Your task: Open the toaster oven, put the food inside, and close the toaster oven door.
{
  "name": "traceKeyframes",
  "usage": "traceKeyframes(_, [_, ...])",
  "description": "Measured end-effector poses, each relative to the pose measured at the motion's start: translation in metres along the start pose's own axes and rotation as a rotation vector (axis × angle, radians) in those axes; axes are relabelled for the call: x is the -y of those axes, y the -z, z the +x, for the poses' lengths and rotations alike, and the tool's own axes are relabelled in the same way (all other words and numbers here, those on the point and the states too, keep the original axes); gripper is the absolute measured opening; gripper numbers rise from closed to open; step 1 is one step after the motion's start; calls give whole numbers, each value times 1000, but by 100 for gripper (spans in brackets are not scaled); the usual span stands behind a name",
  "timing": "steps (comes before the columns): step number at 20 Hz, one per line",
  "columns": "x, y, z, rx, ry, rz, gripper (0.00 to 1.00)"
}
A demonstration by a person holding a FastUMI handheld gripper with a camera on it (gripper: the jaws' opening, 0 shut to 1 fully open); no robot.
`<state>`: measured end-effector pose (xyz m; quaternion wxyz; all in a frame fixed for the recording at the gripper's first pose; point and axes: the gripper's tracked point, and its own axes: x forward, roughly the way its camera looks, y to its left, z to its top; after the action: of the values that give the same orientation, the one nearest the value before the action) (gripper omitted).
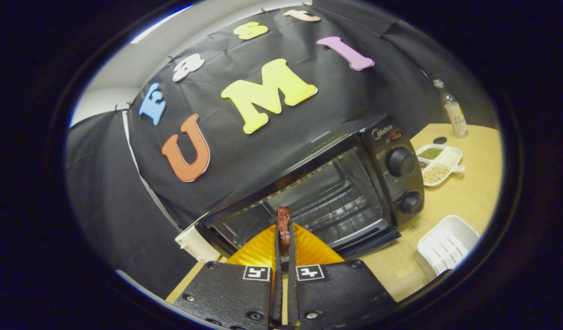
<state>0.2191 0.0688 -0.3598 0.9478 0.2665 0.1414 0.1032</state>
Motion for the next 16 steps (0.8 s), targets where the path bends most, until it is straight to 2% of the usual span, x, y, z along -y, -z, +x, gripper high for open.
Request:
traceKeyframes(3, [0, 3, 20, -3, -47, 41, 8])
traceKeyframes(5, [5, 0, 31, -10, -44, 49, 8])
traceKeyframes(10, [23, -3, 43, 2, 50, -23, 10])
traceKeyframes(12, [32, -5, 41, 8, 119, -88, 11])
traceKeyframes(16, [41, -9, 40, 14, 190, -172, 20])
